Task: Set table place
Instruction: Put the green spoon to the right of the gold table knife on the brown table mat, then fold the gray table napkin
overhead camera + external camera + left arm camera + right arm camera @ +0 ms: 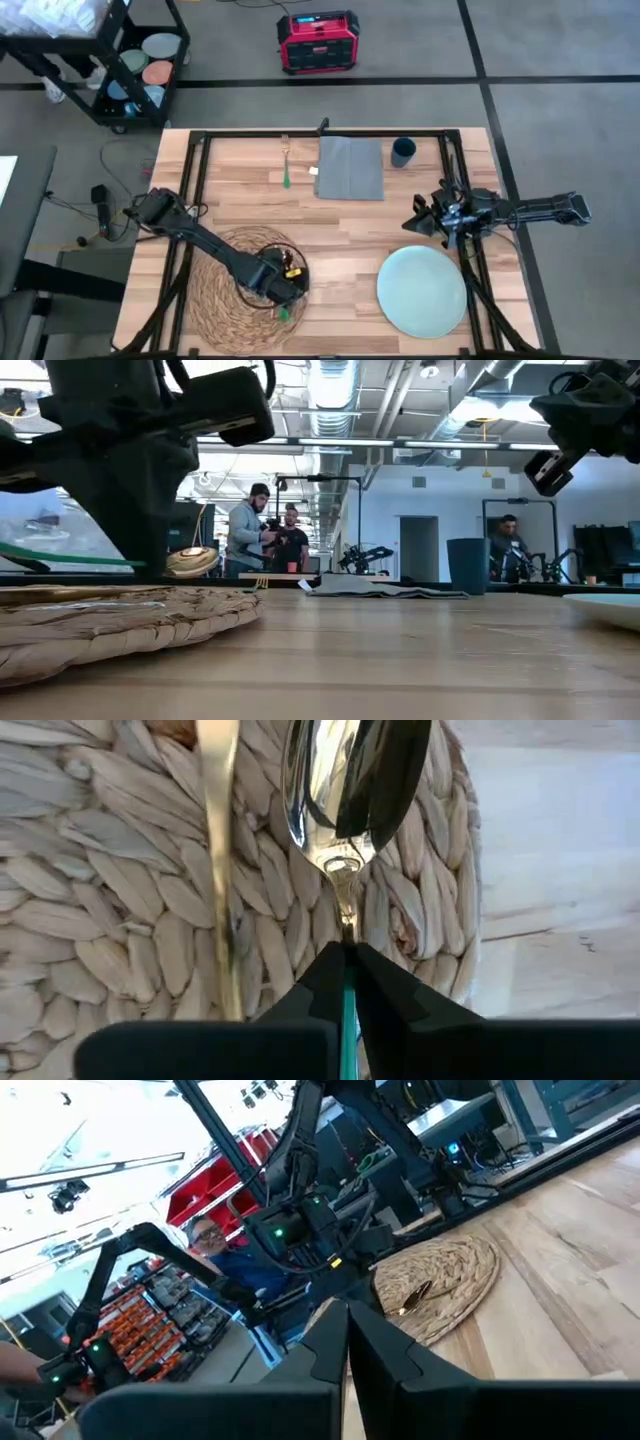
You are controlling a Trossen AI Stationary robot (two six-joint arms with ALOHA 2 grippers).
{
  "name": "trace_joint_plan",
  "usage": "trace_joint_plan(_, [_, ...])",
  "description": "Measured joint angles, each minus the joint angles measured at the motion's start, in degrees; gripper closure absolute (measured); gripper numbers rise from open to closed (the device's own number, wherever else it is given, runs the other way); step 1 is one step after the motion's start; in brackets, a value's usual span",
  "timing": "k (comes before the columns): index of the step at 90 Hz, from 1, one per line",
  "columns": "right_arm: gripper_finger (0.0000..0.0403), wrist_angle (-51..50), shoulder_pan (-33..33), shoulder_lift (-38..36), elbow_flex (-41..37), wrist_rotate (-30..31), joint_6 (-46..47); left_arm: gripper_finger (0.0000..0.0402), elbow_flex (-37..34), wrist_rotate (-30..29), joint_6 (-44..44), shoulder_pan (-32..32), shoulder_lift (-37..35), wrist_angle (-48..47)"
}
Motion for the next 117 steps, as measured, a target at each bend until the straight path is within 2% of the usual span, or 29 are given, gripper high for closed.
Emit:
trace_joint_plan(13, [0.0403, 0.0, 0.0, 0.0, 0.0, -0.6, 0.0, 0.0398, 0.0, 0.0, 0.0, 0.0, 0.0, 0.3])
trace_joint_plan(36, [0.0403, 0.0, 0.0, 0.0, 0.0, -1.0, 0.0, 0.0360, 0.0, -0.3, 1.3, 0.6, 0.0, 1.0])
trace_joint_plan(55, [0.0403, 0.0, 0.0, 0.0, 0.0, -1.0, 0.0, 0.0348, 0.0, -1.3, 1.4, 1.0, 0.0, 1.7])
trace_joint_plan(71, [0.0403, 0.1, 0.0, 0.0, 0.0, -1.0, 0.0, 0.0348, 1.2, -1.4, 11.2, 3.9, -1.1, 6.2])
trace_joint_plan(85, [0.0403, 0.2, 0.0, 0.0, 0.0, -1.0, 0.0, 0.0347, 4.6, -5.5, 24.4, 10.7, -3.7, 3.3])
trace_joint_plan(95, [0.0403, 0.2, 0.0, 0.0, 0.0, 1.0, 0.7, 0.0347, 6.1, -9.7, 35.9, 18.5, -6.1, 3.2])
trace_joint_plan(107, [0.0403, 0.1, -0.1, 0.0, 0.0, 4.8, 0.9, 0.0347, 7.7, -9.1, 47.0, 30.7, -6.8, 4.1])
trace_joint_plan(117, [0.0403, 0.1, -0.1, 0.0, 0.0, 5.4, 0.9, 0.0347, 7.8, -4.4, 51.5, 40.3, -6.6, 9.2])
